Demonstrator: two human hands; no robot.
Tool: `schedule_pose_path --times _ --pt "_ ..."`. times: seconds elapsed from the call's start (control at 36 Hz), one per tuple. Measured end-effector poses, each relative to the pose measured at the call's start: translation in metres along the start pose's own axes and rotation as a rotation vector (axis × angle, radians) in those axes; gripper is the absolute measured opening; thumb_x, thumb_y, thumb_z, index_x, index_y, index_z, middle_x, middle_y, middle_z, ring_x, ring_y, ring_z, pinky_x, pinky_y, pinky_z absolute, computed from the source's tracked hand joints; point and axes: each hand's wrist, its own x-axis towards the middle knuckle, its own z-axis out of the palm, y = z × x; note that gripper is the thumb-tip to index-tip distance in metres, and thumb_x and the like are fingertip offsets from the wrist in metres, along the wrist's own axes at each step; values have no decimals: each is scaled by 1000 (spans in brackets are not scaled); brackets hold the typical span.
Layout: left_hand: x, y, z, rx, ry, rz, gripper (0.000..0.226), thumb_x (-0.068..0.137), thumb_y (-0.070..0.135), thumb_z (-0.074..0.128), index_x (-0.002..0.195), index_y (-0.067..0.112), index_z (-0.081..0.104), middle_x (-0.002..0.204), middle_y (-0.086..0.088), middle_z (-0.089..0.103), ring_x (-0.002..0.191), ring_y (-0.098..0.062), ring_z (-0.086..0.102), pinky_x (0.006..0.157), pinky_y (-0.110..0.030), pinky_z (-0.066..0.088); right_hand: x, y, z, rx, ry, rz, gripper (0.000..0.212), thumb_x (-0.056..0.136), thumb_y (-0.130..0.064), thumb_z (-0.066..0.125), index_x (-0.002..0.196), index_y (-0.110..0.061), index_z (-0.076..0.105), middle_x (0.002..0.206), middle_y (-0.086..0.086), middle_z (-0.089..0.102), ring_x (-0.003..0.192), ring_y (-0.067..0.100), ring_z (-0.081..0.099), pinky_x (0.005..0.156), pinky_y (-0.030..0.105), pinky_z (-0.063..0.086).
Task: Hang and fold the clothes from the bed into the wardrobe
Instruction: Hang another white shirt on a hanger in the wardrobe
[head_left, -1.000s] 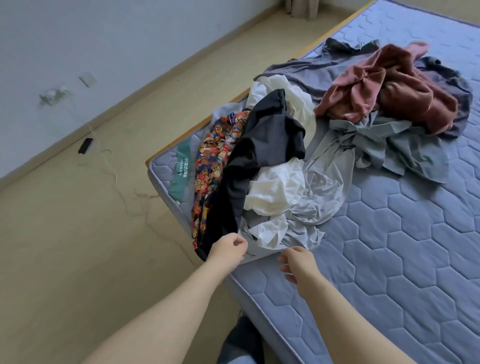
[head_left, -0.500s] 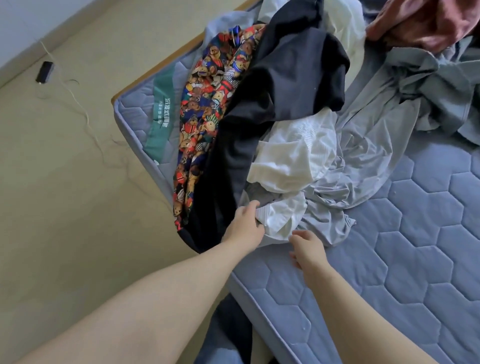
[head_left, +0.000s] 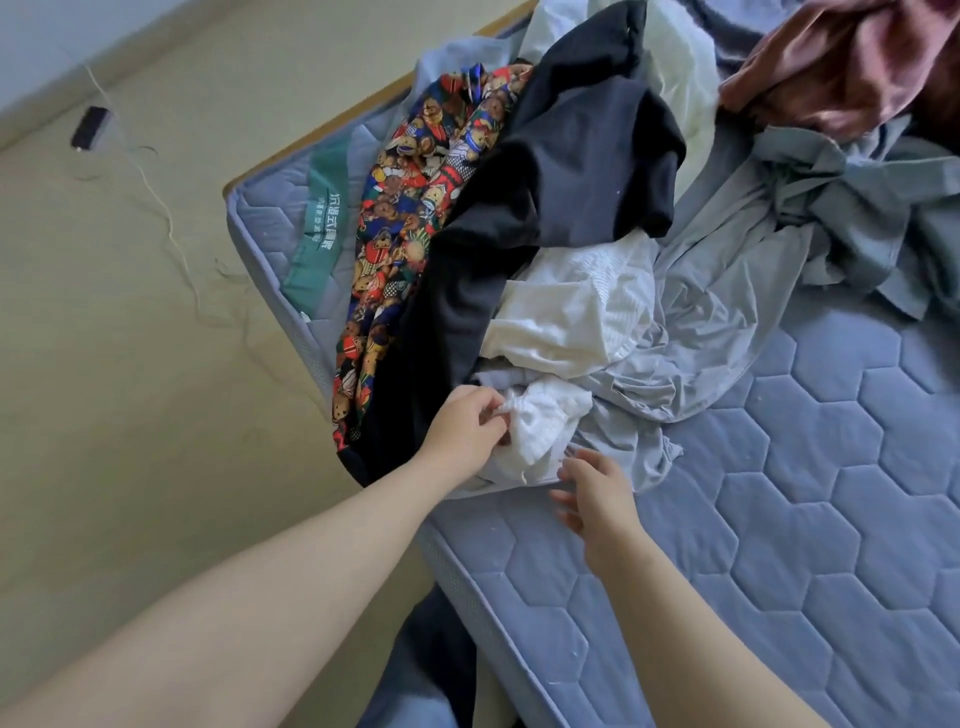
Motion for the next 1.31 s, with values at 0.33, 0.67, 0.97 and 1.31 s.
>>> schedule_pose_path --times 0.33,0.67,0.97,1.31 --pt "-131 108 1 -573 -165 157 14 96 9 50 86 15 58 76 6 61 63 5 55 63 -9 45 -116 -29 -60 6 -108 -507 80 82 -5 68 145 -30 25 131 2 51 111 16 57 84 28 54" --pt "-261 189 -29 -662 -5 351 15 94 6 51 91 11 64 89 -12 62 84 -25 54 78 -35 47 -243 -53 -134 11 -116 -790 20 96 -12 45 87 -21 61 85 -1 59 69 9 50 58 17 41" --pt "-336 258 -98 -746 200 628 14 92 11 53 86 14 65 81 1 67 88 -21 59 99 -49 43 -361 -113 -128 201 -280 -1065 27 93 -8 46 72 -21 56 74 7 45 73 23 40 71 38 37" --pt "-374 294 -138 -347 291 815 69 76 25 73 134 29 36 135 5 44 125 -16 45 101 -38 42 -528 -174 -142 653 -867 -1334 26 93 0 44 88 -20 58 73 -2 68 74 18 64 79 39 55"
